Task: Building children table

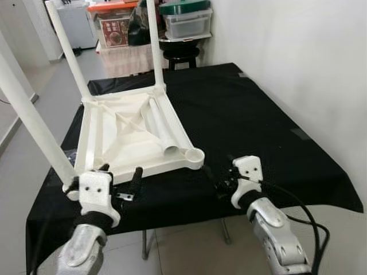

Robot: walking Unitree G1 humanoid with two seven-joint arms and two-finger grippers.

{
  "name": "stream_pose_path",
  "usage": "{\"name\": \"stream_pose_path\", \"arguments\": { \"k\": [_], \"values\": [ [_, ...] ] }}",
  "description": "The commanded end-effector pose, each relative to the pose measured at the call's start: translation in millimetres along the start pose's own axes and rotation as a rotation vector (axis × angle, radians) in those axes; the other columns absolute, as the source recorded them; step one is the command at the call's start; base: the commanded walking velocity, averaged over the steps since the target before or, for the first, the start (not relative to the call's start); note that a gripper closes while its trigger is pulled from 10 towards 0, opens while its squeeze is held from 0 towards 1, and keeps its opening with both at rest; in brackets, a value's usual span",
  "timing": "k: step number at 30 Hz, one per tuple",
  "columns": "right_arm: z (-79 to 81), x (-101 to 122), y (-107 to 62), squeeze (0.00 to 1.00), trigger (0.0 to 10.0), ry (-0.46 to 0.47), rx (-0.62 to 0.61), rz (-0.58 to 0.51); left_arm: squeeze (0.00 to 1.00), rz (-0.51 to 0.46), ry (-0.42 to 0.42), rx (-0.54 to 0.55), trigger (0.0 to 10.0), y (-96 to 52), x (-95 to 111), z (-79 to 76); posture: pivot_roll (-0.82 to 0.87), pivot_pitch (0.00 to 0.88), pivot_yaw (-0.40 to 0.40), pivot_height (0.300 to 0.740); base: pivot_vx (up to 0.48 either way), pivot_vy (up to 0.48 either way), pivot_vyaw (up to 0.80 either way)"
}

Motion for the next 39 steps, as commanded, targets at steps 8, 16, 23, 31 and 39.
{"name": "stream_pose_path", "arguments": {
  "k": [8,16,23,31,39],
  "values": [
    [14.4,13,-12.1,0.0,10.0,-0.063,-0.013,-0.05,0.0,0.082,-0.113,0.089,10.0,-12.0,-22,17.6,-0.09,0.0,0.09,0.74,0.0,0.0,0.0],
    [22.2,21,-28.1,0.0,10.0,-0.085,0.038,-0.037,0.0,0.002,-0.163,0.014,10.0,-28.1,2,0.5,-0.08,0.0,0.038,0.74,0.0,0.0,0.0],
    [5.5,30,-32.3,0.0,10.0,-0.131,-0.016,-0.014,0.0,0.036,-0.217,0.057,10.0,-20.3,-7,-1.9,-0.08,0.008,0.015,0.74,0.0,0.0,0.0],
    [-3.9,27,-34.2,0.0,10.0,-0.198,-0.065,0.032,0.0,0.047,-0.175,0.002,10.0,-29.0,-6,-13.3,-0.08,0.043,0.002,0.74,0.0,0.0,0.0],
    [2.4,25,-31.9,0.0,10.0,-0.193,-0.065,0.058,0.0,0.045,-0.159,0.014,10.0,-28.0,-5,-6.1,-0.08,0.048,0.024,0.74,0.0,0.0,0.0]
  ]
}}
Point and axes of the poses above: a point about 5 cm out from each wrist's last joint towards the gripper, its own y axis pointing out of the wrist towards the gripper, its own x axis along the axis of the wrist's last joint, z = x × y, the point moved 4 cm from there along y, pointing out of the wrist towards the gripper, and after that the axes turned 15 degrees about y, right-handed, at the moved point
